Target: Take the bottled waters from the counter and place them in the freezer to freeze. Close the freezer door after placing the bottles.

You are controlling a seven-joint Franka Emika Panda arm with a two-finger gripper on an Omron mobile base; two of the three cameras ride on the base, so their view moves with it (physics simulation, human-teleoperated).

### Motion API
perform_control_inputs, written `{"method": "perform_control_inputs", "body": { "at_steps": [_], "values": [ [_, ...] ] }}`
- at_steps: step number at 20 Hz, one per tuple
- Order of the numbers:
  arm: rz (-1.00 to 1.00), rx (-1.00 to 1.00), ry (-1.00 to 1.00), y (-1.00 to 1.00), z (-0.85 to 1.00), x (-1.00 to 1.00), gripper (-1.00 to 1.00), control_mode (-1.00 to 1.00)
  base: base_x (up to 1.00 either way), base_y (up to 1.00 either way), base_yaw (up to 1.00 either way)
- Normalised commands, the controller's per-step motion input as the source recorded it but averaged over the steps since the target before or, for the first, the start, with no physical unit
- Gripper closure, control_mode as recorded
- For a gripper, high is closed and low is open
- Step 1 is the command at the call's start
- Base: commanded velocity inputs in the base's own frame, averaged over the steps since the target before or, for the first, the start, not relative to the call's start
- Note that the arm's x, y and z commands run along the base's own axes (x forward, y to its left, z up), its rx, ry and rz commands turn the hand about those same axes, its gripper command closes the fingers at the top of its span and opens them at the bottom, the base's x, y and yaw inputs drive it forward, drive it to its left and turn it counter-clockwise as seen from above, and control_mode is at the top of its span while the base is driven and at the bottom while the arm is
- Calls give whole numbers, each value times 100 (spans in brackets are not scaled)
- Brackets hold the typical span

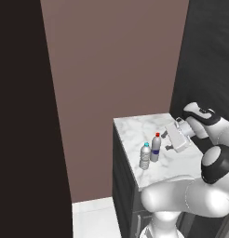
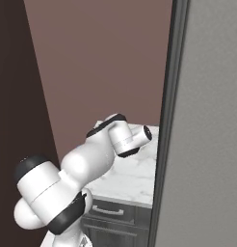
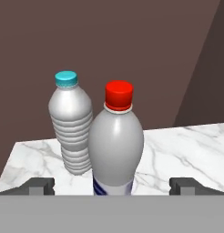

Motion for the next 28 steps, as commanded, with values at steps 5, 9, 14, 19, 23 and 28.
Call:
{"method": "perform_control_inputs", "body": {
  "at_steps": [5,9,14,19,23,28],
  "values": [
    [0,0,0,0,-1,0,-100,-100,0,0,0],
    [0,0,0,3,0,1,-100,-100,0,0,0],
    [0,0,0,10,-2,-2,-100,-100,0,0,0],
    [0,0,0,2,-5,-14,-100,-100,0,0,0],
    [0,0,0,0,0,-2,-100,-100,0,0,0],
    [0,0,0,6,0,2,-100,-100,0,0,0]
  ]
}}
